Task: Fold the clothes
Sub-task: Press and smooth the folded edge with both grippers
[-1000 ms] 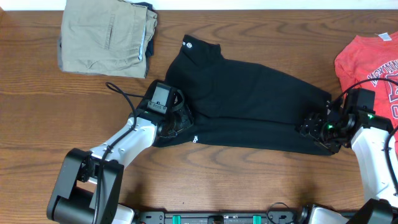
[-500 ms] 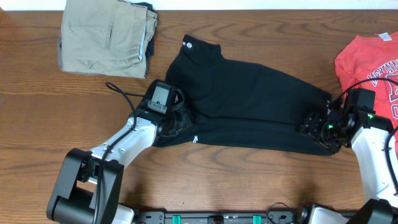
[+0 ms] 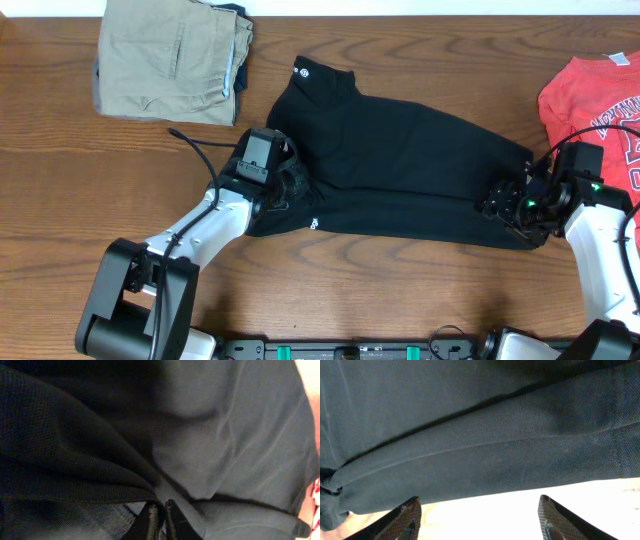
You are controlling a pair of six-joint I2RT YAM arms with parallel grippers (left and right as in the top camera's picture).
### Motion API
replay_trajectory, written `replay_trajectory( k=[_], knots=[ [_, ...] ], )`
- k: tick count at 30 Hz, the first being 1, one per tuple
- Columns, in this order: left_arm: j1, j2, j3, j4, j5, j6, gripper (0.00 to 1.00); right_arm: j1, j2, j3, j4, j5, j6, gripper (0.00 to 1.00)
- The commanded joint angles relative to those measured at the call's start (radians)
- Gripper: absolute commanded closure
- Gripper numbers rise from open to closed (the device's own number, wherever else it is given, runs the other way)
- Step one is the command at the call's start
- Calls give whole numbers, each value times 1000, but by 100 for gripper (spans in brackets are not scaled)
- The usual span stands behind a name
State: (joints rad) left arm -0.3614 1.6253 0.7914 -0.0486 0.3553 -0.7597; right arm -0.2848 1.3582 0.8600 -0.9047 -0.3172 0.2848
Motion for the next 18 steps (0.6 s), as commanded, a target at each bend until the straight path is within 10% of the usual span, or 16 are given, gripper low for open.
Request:
replay_trajectory(
  k=[1,18],
  knots=[
    [3,10,-6,16,-18,5,93,11,-4,9,1,7,-12,27],
    [2,180,-6,317,-61,-17,93,11,-4,9,-4,7,-13,27]
  ],
)
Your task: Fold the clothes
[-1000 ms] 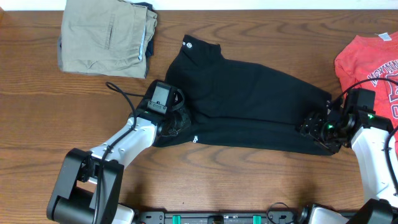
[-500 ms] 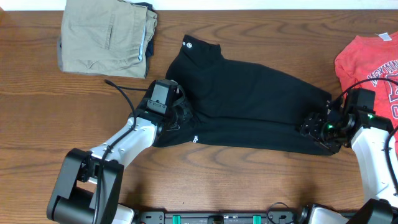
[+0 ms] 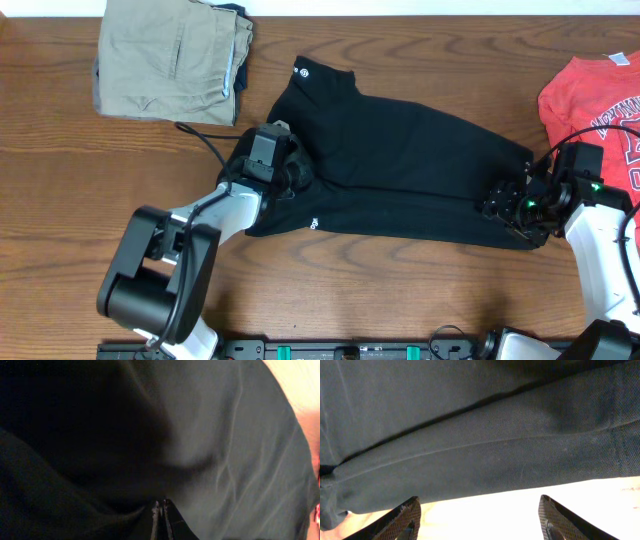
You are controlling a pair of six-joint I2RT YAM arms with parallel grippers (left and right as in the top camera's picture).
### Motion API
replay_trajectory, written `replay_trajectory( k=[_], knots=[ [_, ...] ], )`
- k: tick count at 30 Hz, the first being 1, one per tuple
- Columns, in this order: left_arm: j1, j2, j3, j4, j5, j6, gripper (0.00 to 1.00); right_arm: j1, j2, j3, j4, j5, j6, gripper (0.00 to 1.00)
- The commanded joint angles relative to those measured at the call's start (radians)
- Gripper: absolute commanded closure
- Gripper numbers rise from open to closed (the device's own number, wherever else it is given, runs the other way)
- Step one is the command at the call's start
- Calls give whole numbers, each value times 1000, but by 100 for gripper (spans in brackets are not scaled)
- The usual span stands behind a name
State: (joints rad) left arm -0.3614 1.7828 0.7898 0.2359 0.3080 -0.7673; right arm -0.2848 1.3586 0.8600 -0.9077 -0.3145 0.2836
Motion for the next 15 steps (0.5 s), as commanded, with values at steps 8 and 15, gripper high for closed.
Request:
replay_trajectory(
  k=[8,15],
  knots=[
    [2,26,-4,179,-13,-16,94,11,-4,9,0,5,-11,27],
    [2,27,-4,182,-3,-16,91,11,-4,9,5,5,-11,27]
  ],
)
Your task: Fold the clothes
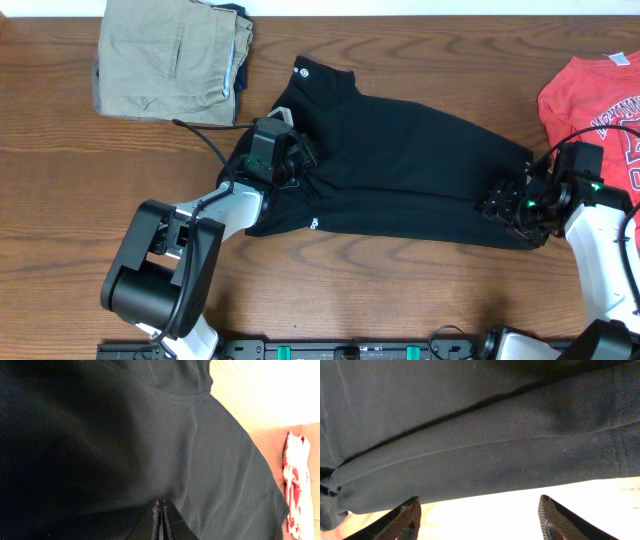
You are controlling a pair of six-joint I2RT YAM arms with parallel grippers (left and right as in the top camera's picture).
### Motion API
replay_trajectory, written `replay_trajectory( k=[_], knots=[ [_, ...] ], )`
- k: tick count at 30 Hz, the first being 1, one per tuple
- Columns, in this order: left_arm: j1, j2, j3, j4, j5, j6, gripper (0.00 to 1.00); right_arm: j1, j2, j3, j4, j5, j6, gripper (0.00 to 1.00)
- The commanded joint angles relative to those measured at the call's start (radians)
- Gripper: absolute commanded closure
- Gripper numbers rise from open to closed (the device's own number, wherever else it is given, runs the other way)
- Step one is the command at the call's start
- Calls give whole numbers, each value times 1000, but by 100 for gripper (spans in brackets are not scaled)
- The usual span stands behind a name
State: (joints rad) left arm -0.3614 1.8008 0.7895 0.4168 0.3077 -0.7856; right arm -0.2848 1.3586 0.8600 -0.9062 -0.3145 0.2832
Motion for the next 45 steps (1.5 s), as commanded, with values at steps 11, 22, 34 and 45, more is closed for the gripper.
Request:
replay_trajectory(
  k=[11,22,34,45],
  knots=[
    [3,-113,-4,-186,101,151,39,11,-4,9,2,57,-11,25],
    [-3,-418,-4,-573,43,167,38,11,-4,7,8,56,-11,25],
    [-5,-208,-29,-628,67,-21,38,11,-4,-39,35,56,0,24],
    [-5,-141,-29,-498,126,-21,39,11,-4,-110,79,56,0,23]
  ],
)
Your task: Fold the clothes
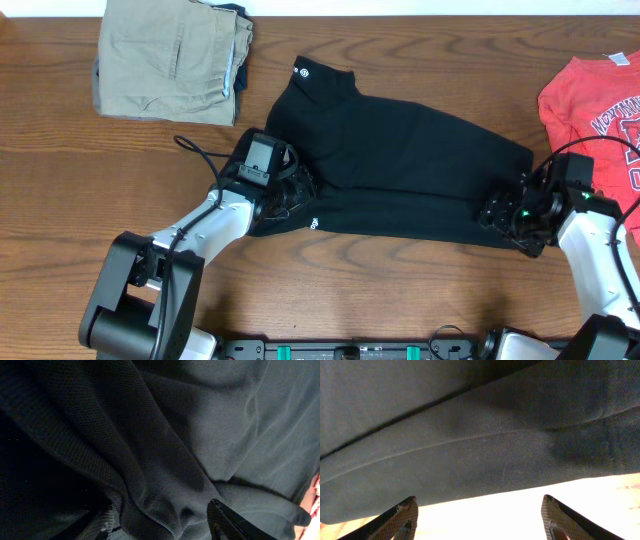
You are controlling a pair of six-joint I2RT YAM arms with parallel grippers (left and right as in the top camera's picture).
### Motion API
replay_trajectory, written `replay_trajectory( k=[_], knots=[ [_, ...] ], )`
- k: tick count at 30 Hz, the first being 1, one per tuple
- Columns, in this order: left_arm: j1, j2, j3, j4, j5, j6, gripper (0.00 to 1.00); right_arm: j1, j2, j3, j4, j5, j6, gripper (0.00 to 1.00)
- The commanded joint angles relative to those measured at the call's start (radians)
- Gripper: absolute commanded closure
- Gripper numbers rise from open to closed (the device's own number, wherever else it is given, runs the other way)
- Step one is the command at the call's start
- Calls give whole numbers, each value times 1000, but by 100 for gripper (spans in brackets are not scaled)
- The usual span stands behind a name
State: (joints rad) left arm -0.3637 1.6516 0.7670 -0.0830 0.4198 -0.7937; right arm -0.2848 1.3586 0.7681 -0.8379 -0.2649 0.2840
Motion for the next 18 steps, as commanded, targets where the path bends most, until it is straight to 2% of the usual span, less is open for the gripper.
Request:
replay_trajectory(
  k=[1,7,18],
  knots=[
    [-3,8,-6,2,13,-13,39,11,-4,-22,16,6,0,23],
    [-3,10,-6,11,-36,-16,39,11,-4,-26,24,-3,0,22],
    [-3,10,-6,97,-40,-17,41,11,-4,-26,23,-5,0,22]
  ],
)
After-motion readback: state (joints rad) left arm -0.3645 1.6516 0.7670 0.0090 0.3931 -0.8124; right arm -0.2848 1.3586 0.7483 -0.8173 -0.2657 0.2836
